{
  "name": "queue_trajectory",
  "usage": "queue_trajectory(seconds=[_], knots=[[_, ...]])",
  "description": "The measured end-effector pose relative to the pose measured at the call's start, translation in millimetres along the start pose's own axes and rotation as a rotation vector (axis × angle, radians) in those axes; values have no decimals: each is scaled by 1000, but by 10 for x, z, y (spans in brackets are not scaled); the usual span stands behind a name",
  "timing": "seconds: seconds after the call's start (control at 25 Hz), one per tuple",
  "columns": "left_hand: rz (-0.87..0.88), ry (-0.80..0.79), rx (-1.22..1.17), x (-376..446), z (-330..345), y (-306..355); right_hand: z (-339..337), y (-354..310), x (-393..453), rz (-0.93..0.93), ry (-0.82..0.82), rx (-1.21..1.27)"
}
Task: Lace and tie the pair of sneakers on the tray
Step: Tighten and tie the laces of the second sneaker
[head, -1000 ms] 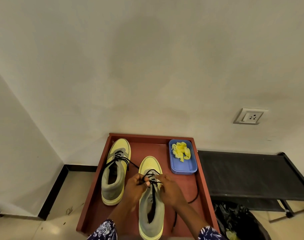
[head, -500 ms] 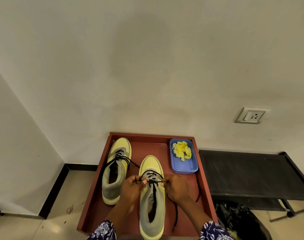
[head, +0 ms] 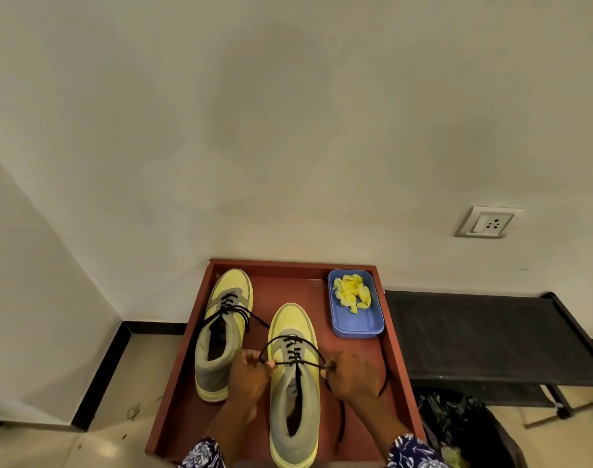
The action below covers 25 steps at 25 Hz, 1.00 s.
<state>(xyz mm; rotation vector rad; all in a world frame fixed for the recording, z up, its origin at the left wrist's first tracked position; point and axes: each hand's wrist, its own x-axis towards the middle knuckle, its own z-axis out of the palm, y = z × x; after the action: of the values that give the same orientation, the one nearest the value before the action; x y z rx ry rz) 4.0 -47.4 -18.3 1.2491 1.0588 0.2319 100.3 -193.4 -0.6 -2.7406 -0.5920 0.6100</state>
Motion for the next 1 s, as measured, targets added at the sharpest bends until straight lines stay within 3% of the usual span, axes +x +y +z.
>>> queue_trajectory(seconds=[0.08,0.16,0.24,0.32,0.48,1.0], knots=[[151,56,253,33,-5,-14,5,-67,31,-60,-58,3],[434,91,558,54,-23,-31,-5,-116,57,-145,-91,65],[751,5,829,34,-23,-38,7,-158,79,-224,-73,55],[919,-99,1058,29,-21,-52,38,-199,72,-268,-30,-23],[784,-275,1247,67,-38,4,53,-229,40,-262,57,-129],[655,-253,1062,159,-58,22,-35,-214,-29,-149,120,-256]])
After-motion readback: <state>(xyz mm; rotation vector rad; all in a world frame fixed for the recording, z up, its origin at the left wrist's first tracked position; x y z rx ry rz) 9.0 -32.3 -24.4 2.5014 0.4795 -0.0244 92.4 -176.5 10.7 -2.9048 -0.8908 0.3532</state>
